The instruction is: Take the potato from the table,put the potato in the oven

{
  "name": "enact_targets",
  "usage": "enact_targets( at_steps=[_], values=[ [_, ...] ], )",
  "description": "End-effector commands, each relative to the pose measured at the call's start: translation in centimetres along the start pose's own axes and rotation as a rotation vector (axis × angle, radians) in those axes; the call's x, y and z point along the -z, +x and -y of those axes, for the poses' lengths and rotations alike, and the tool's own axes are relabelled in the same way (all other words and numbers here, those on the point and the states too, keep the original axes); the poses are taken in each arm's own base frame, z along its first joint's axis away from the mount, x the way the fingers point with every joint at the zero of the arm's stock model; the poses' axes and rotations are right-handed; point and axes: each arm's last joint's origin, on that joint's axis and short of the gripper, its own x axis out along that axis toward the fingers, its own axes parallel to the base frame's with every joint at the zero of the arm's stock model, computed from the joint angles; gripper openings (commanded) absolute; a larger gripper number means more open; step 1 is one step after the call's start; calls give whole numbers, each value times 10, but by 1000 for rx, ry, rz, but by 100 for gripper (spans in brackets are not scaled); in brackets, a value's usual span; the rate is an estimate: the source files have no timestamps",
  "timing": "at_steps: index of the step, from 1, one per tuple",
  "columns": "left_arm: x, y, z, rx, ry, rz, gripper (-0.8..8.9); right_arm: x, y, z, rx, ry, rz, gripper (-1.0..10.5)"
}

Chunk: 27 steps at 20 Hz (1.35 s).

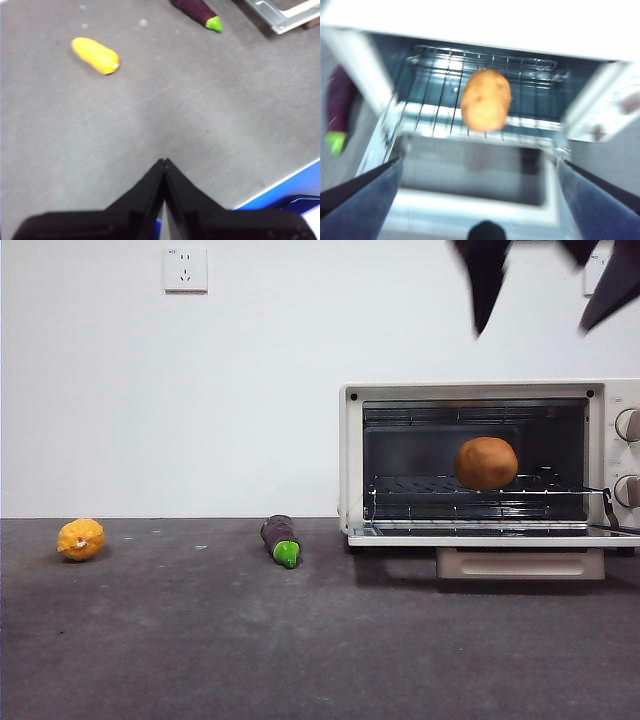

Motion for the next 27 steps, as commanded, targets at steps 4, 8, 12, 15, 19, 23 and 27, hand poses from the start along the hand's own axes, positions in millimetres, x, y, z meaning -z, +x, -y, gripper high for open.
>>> enact_targets(
  at_steps=[4, 8, 12, 15, 19, 23, 27],
  values=[
    [-32, 25, 26, 154, -14, 26, -7, 15, -80, 33, -34, 0, 94, 537],
    [-53, 46, 46, 289, -1, 27, -8, 30, -116, 52, -61, 41, 138, 281],
    [-72, 76, 70, 439, 24, 4, -8, 48, -144, 67, -153, 64, 155, 48],
    [-85, 105, 86, 547, 16, -29, -8, 61, -162, 77, -246, 117, 180, 26],
    [-98, 152, 97, 729, -75, -87, -8, 75, -178, 87, -299, 133, 204, -11],
    [-102, 198, 96, 886, -205, -181, -8, 86, -183, 92, -305, 154, 168, -11],
    [-96, 241, 90, 927, -332, -282, -8, 91, -185, 94, -300, 148, 145, -11]
  ],
)
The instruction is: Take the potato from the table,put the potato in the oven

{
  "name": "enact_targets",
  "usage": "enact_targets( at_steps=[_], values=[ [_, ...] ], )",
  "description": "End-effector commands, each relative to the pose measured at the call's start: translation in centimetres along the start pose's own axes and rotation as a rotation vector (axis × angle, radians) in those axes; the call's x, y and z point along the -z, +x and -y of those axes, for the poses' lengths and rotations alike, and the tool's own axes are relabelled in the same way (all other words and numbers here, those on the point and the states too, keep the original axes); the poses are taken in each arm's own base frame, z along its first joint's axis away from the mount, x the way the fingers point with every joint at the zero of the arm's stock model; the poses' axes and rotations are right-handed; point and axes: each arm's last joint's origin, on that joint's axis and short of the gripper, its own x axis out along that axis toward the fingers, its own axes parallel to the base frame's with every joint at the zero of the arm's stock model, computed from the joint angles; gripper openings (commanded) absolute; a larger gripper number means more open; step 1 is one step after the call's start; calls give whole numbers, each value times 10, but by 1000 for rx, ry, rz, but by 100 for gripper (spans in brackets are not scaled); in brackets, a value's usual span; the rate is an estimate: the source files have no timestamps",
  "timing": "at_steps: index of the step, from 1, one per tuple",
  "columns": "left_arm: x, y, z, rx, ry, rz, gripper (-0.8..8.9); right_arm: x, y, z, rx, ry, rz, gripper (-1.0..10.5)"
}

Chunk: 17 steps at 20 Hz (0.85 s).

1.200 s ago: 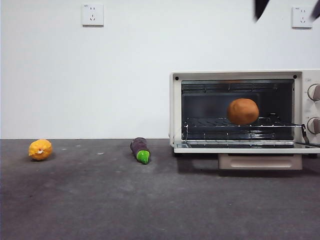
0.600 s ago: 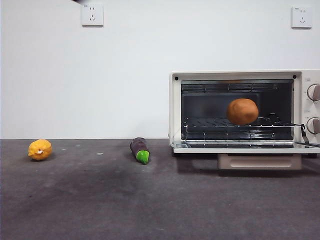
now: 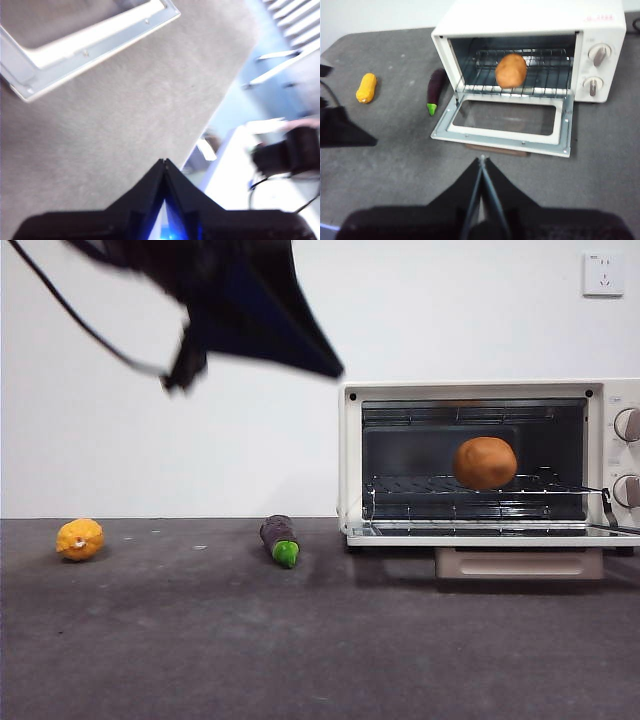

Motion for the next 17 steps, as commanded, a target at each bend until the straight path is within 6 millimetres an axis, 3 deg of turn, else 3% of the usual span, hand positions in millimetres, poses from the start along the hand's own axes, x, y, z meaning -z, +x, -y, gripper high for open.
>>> enact_targets(
  at_steps=[1, 5, 10, 17],
  values=[
    [-3, 14, -30, 37, -155, -34, -8, 2, -1, 1, -3, 15, -1, -11],
    [-7, 29, -63, 133, -306, -52, -8, 2, -1, 1, -4, 16, 5, -11],
    [-10, 40, -97, 131, -459, -27, -8, 1, -1, 0, -5, 17, 12, -11],
    [-12, 52, -123, 129, -612, 13, -7, 1, -1, 1, 2, 14, 16, -11]
  ],
)
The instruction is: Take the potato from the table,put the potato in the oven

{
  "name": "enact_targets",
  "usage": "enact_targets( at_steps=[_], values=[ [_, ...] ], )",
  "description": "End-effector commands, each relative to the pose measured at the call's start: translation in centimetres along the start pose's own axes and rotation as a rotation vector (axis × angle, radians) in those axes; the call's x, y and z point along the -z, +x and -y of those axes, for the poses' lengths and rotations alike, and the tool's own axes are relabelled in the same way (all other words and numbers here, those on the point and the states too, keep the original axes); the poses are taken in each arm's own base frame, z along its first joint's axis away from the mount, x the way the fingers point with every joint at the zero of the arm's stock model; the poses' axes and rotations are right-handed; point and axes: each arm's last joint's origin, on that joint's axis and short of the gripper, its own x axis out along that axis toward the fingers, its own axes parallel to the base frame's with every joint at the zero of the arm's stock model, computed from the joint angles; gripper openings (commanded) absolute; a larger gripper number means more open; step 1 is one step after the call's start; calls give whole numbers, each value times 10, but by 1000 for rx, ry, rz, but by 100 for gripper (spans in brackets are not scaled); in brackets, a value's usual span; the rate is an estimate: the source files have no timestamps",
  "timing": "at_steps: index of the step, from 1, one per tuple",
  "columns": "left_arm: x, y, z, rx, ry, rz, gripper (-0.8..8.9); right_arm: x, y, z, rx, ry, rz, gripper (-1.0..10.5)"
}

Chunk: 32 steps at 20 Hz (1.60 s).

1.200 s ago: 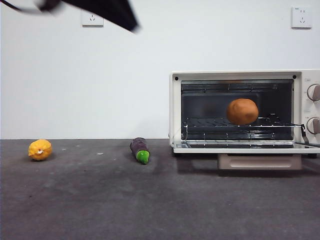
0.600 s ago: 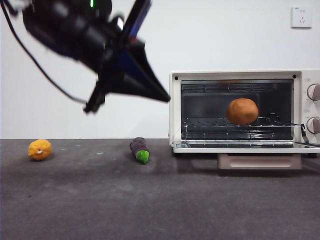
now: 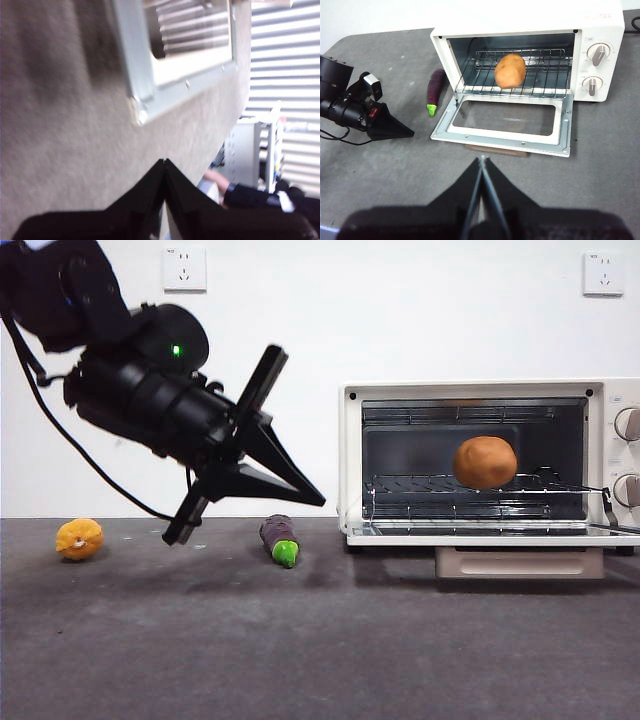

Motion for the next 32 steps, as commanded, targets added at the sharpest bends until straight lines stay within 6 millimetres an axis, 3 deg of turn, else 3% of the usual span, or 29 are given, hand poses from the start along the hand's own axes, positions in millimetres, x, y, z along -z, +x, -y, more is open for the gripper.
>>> enact_targets(
  at_steps=[1, 16, 32],
  values=[
    [-4, 7, -8, 0, -95, 15, -7, 1, 0, 0, 1, 8, 6, -11],
    [-6, 25, -7, -148, -178, 125, -7, 1, 0, 1, 23, 8, 12, -11],
    [3, 47, -19, -177, -238, 60, -7, 1, 0, 1, 24, 7, 7, -11]
  ],
)
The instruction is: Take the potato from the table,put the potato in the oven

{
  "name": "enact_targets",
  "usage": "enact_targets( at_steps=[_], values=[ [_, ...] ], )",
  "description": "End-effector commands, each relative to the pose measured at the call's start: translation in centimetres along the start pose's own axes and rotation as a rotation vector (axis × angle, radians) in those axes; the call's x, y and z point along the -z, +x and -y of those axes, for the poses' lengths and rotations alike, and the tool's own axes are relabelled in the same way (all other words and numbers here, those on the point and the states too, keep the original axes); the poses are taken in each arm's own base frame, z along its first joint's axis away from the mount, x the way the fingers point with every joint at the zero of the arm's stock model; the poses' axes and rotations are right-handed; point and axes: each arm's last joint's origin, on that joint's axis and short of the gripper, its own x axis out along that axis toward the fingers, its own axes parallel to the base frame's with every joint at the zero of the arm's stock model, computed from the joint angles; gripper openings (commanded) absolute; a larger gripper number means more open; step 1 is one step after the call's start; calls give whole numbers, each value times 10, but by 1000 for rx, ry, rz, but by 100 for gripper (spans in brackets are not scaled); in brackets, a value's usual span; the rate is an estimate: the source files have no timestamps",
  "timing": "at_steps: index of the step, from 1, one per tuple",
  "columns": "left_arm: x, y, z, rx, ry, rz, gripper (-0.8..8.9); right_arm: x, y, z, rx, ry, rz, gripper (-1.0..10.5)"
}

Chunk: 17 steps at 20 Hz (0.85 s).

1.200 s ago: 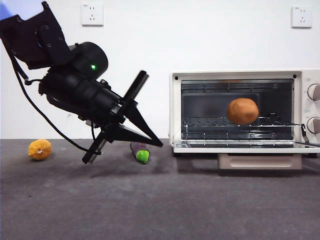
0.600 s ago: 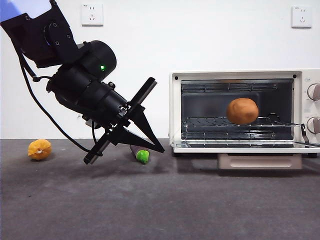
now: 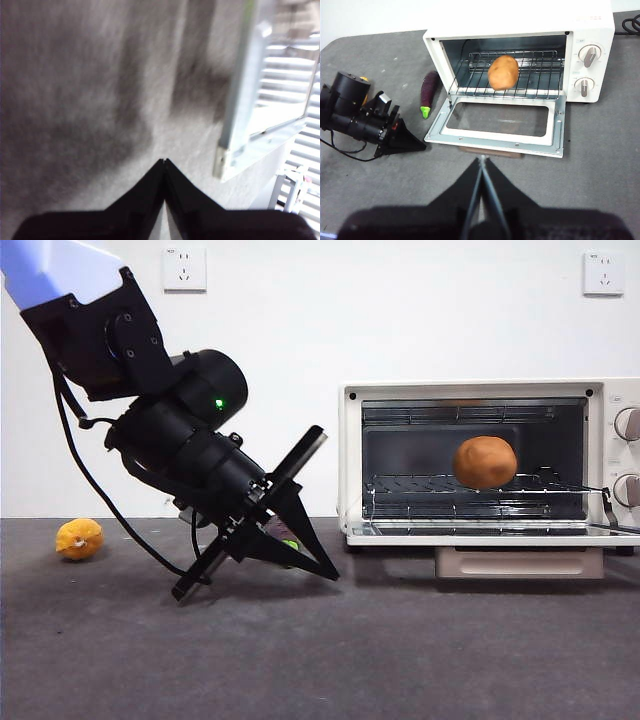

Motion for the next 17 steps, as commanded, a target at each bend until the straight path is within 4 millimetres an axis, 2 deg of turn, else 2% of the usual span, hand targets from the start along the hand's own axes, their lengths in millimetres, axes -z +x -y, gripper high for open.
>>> enact_targets(
  at_steps=[1, 17],
  values=[
    [1, 5, 0, 3, 3, -9, -7, 1, 1, 0, 1, 7, 1, -11],
    [0, 8, 17, 54, 14, 13, -7, 3, 0, 1, 8, 1, -21, -11]
  ],
)
